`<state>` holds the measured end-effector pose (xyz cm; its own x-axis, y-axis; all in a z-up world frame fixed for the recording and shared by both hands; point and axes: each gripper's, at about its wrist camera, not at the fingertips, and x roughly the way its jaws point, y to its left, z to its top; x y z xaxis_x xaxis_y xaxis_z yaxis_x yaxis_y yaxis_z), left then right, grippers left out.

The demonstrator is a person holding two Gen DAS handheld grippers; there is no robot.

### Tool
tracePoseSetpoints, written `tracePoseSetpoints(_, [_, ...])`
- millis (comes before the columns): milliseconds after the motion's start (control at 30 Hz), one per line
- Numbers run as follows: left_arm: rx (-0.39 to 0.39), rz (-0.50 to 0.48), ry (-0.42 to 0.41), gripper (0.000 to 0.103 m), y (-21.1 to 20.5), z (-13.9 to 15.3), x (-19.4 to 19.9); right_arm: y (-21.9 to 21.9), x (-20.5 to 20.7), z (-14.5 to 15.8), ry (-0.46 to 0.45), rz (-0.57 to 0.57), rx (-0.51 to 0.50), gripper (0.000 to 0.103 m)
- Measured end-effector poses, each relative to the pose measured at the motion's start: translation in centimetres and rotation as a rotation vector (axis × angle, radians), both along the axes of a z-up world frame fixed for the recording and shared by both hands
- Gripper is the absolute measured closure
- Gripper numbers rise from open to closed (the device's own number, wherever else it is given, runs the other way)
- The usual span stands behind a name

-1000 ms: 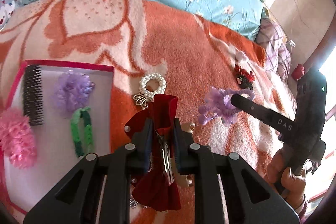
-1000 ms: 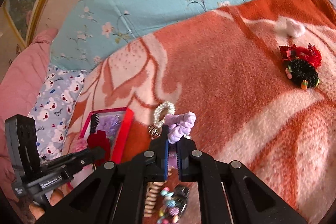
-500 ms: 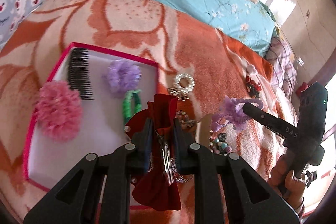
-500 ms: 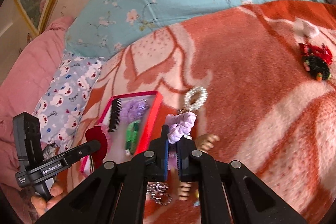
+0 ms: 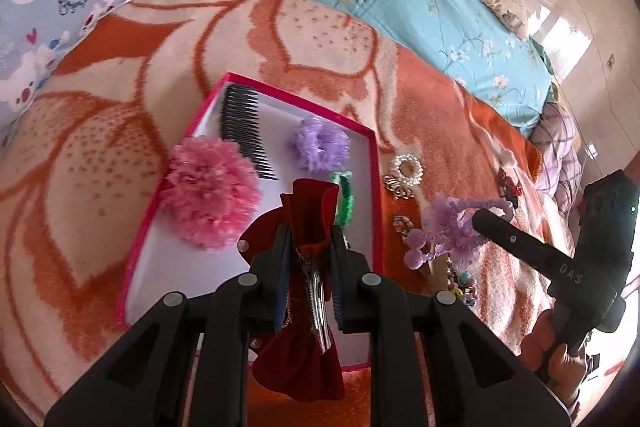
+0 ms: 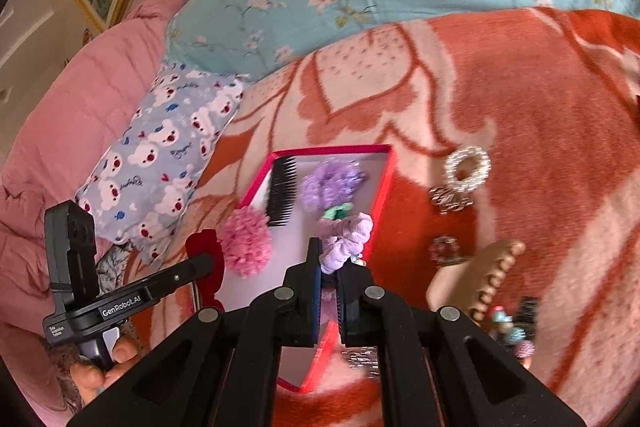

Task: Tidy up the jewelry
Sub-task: 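Carry the red bow in the left tool and lavender scrunchie in the right tool into the box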

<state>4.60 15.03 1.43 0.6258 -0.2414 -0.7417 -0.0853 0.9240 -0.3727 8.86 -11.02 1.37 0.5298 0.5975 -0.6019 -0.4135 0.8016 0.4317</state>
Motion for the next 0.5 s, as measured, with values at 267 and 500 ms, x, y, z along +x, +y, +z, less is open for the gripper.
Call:
tracePoseSetpoints(267, [0.031, 0.03, 0.002, 0.088, 2.1, -0.2, 0.5, 4.3, 0.5, -1.3, 0.024, 0.068, 0.005, 0.098])
tracePoseSetpoints(500, [0.046, 0.036, 0.025, 0.088, 3.1, -1.3, 2.2, 6.6, 1.6, -3.3, 0.065, 0.099, 0.006, 0.098])
